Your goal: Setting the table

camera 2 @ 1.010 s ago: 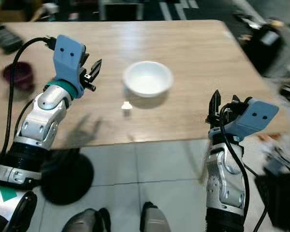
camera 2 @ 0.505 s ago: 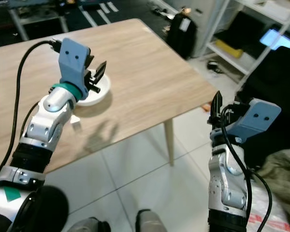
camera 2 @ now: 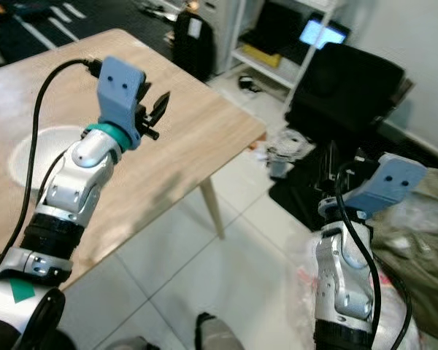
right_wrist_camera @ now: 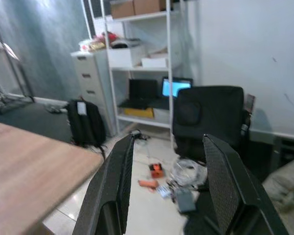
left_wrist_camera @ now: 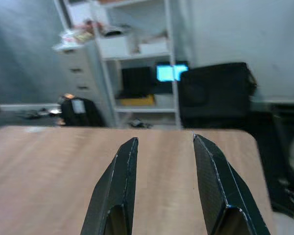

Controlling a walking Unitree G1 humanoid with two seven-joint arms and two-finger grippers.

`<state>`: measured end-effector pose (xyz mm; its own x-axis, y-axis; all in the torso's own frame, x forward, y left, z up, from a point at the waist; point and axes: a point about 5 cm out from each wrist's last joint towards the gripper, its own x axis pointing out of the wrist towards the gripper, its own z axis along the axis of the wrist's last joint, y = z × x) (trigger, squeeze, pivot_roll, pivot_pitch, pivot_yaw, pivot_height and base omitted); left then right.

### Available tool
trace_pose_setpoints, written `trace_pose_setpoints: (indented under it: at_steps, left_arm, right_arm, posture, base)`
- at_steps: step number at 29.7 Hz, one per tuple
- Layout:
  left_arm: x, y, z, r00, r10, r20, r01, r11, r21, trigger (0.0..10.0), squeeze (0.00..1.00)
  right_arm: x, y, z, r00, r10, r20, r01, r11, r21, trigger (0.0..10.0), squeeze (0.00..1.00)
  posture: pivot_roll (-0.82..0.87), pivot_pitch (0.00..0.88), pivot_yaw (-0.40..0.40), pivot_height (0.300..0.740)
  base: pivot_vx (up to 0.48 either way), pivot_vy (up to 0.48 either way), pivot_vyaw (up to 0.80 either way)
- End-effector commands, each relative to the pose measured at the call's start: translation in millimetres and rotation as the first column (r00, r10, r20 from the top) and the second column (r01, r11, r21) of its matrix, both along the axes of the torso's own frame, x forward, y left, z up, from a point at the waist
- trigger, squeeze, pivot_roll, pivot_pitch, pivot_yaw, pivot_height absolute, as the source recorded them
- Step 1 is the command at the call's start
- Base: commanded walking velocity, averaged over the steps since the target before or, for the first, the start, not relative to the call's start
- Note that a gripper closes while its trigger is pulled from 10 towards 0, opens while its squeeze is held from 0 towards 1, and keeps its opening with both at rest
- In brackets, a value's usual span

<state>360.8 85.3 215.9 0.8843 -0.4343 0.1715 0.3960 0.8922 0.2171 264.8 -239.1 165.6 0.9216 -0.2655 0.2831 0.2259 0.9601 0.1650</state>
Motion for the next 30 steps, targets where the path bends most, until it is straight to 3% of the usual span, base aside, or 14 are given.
trace_pose_setpoints:
  at_steps: [1,7,11,15,21,30]
  left_arm:
    - [-4.9,-3.1,-16,0.996,-0.034,-0.079,0.031,0.999,-0.032,10.0,0.0]
    - [-14.9,-1.0,-40,0.983,-0.042,-0.181,0.027,0.996,-0.086,10.0,0.0]
    - [-30.1,5.4,-54,0.992,-0.023,-0.128,0.021,1.0,-0.012,10.0,0.0]
    - [-39.4,17.0,-58,0.995,0.003,-0.102,-0.003,1.0,0.005,10.0,0.0]
    - [-40.1,35.6,-63,0.993,0.058,-0.104,-0.054,0.998,0.043,10.0,0.0]
    - [-36.7,38.9,-64,0.991,0.076,-0.113,-0.071,0.996,0.05,10.0,0.0]
  right_arm:
    - [-2.4,1.6,-5,1.0,0.003,-0.022,-0.004,1.0,-0.028,10.0,0.0]
    - [-1.0,9.9,-5,0.999,0.038,-0.029,-0.039,0.998,-0.05,10.0,0.0]
    - [2.8,24.4,-9,0.994,0.098,-0.042,-0.1,0.994,-0.049,10.0,0.0]
    - [9.3,39.5,-12,0.986,0.161,-0.049,-0.163,0.986,-0.045,10.0,0.0]
    - [17.9,51.9,-12,0.974,0.219,-0.049,-0.221,0.974,-0.04,10.0,0.0]
    - [15.9,56.4,-19,0.97,0.232,-0.069,-0.234,0.972,-0.026,10.0,0.0]
  posture:
    - [0.05,0.0,0.061,0.74]
    - [0.04,0.0,0.062,0.74]
    - [0.04,0.0,0.058,0.74]
    - [0.06,0.0,0.054,0.74]
    - [0.08,0.0,0.044,0.74]
    - [0.08,0.0,0.05,0.74]
  base:
    - [0.0,0.0,-0.8]
    - [0.0,0.0,-0.8]
    - [0.0,0.0,-0.8]
    - [0.0,0.0,-0.8]
    - [0.0,0.0,-0.8]
    - [0.0,0.0,-0.8]
